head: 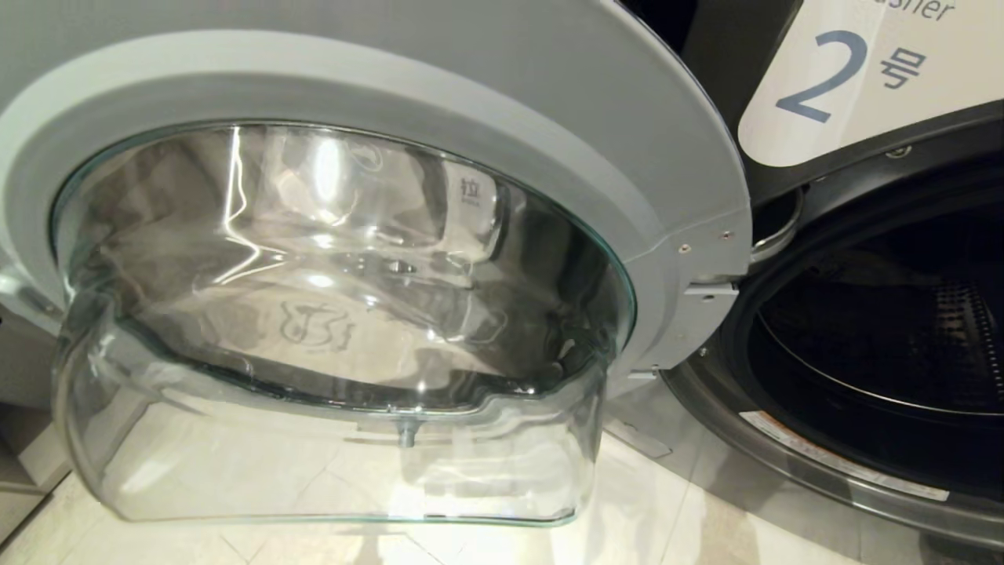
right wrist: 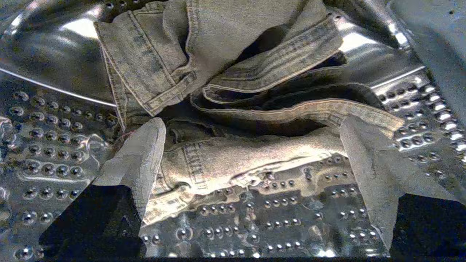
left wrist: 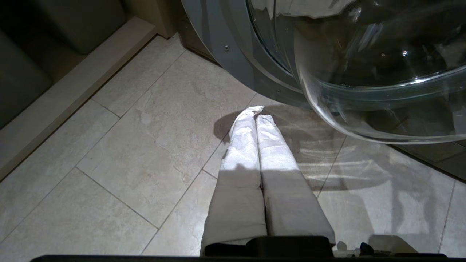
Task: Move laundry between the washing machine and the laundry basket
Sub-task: Pick a cloth and place it into the basket
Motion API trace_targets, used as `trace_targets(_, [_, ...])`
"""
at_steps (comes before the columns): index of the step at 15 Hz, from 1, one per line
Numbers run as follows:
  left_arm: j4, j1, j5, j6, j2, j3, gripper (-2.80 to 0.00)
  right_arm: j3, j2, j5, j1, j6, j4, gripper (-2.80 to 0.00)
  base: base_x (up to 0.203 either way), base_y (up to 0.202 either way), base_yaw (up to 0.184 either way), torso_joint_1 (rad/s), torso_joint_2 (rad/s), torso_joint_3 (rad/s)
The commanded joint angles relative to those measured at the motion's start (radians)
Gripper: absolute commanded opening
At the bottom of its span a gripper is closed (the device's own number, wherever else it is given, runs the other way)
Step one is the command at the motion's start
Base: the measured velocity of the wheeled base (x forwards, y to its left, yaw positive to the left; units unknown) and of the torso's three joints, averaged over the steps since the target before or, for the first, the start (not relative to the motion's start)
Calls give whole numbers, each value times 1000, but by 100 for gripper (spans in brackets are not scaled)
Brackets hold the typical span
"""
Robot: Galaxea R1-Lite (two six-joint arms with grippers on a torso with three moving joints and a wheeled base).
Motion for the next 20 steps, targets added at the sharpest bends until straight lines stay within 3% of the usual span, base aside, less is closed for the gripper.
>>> trace_targets(1, [-1,0,0,0,0,40,-280,0,11,2,-3,7,-4,0,0,0,0,0,0,0])
trace_targets(18, [1,0,0,7,0,40,-280,-7,280,15,-31,4,-104,0,0,0,0,0,0,0])
trace_targets(19, [1,0,0,7,1,40,-280,-8,285,14,-29,5,-108,-256,0,0,0,0,0,0])
trace_targets(20, [1,0,-1,7,0,40,-280,-8,287,15,-30,4,-115,-280,0,0,0,0,0,0])
